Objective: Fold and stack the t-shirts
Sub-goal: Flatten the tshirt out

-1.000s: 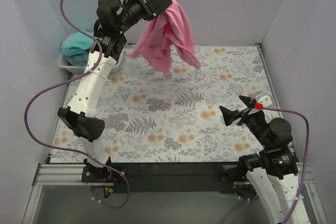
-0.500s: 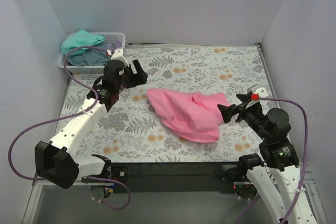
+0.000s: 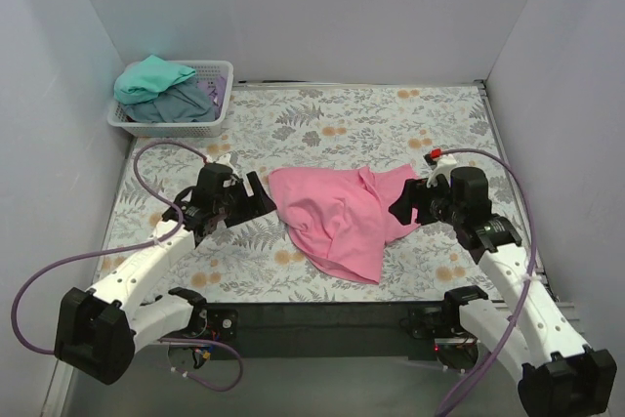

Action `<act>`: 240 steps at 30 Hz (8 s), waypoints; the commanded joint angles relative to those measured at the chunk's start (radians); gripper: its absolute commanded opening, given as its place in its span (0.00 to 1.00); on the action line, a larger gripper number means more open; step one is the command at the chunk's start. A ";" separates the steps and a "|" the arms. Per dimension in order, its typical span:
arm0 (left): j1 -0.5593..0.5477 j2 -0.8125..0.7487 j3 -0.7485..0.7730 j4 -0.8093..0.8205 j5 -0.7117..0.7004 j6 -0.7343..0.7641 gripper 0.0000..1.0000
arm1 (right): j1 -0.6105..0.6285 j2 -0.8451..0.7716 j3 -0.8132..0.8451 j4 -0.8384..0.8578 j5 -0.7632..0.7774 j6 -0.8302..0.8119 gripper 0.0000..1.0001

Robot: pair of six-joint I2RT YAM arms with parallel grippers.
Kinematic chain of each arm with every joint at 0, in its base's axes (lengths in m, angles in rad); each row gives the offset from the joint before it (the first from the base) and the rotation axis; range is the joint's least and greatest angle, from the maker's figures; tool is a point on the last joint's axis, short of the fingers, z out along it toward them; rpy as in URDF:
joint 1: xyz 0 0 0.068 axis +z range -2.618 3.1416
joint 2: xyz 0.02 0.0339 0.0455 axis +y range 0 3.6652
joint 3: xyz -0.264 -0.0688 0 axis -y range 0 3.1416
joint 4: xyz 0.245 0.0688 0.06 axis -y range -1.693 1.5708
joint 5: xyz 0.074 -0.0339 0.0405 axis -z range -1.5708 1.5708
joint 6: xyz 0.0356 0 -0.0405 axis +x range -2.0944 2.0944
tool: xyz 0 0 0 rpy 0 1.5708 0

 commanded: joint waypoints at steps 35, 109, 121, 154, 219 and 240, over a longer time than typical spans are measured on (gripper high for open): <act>-0.427 0.638 0.260 -0.092 -0.020 -0.248 0.27 | 0.004 0.052 -0.190 0.086 0.112 0.142 0.72; -0.177 0.288 -0.013 -0.528 -0.224 -0.445 0.40 | 0.244 0.356 -0.064 0.161 0.123 -0.013 0.57; -0.189 0.315 -0.031 -0.514 -0.219 -0.447 0.16 | 0.246 0.339 -0.073 0.161 0.138 -0.024 0.57; 0.036 0.285 0.211 -0.433 -0.281 -0.154 0.00 | 0.304 0.692 0.092 0.037 0.360 -0.071 0.08; 0.346 0.036 0.136 -0.125 0.063 0.038 0.55 | -0.038 0.399 0.046 0.060 0.347 0.159 0.54; 0.322 0.078 -0.004 0.037 -0.064 0.059 0.55 | -0.317 0.324 -0.216 -0.133 0.227 0.539 0.49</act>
